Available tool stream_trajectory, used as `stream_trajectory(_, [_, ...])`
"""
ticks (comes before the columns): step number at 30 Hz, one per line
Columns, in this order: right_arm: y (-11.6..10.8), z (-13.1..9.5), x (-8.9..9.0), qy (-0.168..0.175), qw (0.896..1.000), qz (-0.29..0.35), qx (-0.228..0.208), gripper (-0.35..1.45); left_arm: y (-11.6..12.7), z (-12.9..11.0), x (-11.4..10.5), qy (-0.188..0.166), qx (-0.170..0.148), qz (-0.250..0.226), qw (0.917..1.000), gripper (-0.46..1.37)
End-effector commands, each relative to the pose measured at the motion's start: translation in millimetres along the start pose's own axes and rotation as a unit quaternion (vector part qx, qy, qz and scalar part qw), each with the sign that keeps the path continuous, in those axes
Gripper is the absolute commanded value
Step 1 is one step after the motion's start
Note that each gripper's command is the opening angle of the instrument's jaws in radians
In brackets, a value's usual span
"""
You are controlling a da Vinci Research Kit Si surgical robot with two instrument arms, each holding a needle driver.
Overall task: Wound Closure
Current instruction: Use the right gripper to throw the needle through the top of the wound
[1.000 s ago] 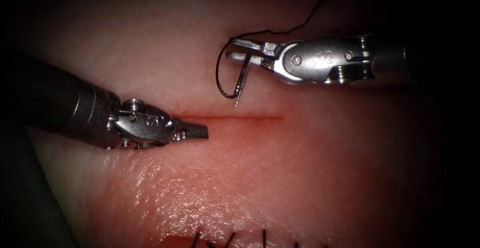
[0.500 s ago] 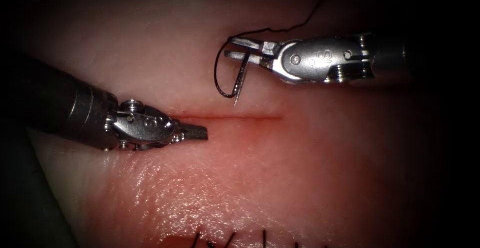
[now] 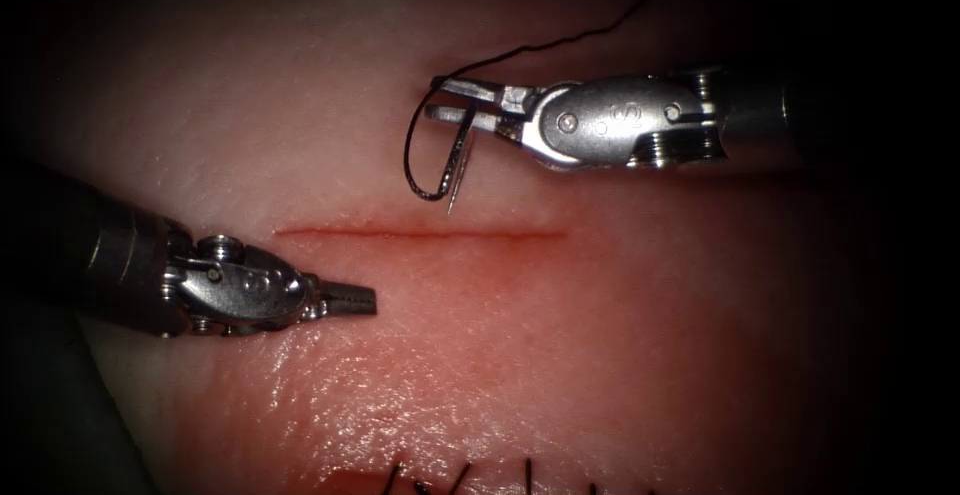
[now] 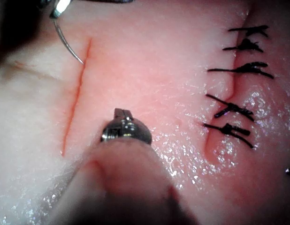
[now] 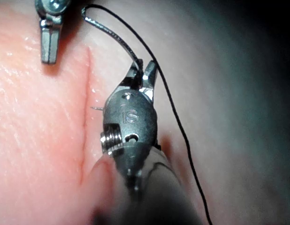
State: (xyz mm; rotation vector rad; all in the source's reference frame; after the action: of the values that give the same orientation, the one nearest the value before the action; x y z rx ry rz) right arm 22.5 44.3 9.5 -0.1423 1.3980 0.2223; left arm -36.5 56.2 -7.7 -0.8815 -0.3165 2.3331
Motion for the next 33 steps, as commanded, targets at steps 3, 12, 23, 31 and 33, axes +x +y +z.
stream_trajectory(3, [-0.1,0.7,-0.1,0.009,1.000,-0.001,0.002,-0.35,-0.5,-0.7,-0.5,0.007,0.007,-0.001,1.0000,-0.35])
stream_trajectory(12, [-0.5,3.3,-0.3,0.029,0.999,-0.004,0.018,-0.35,-0.7,-0.9,-1.6,0.013,0.012,0.000,0.9998,-0.35])
stream_trajectory(23, [-1.0,4.7,-1.3,0.047,0.998,-0.011,0.034,-0.35,-1.9,0.9,-3.3,0.019,0.021,0.007,0.9996,-0.35])
stream_trajectory(31, [-1.2,5.3,-2.3,0.062,0.997,-0.017,0.043,-0.35,-2.2,2.1,-4.5,0.020,0.020,-0.002,0.9996,-0.35])
stream_trajectory(33, [-1.4,5.4,-2.3,0.077,0.996,-0.024,0.047,-0.35,-2.1,2.5,-5.0,0.022,0.019,-0.003,0.9996,-0.35])
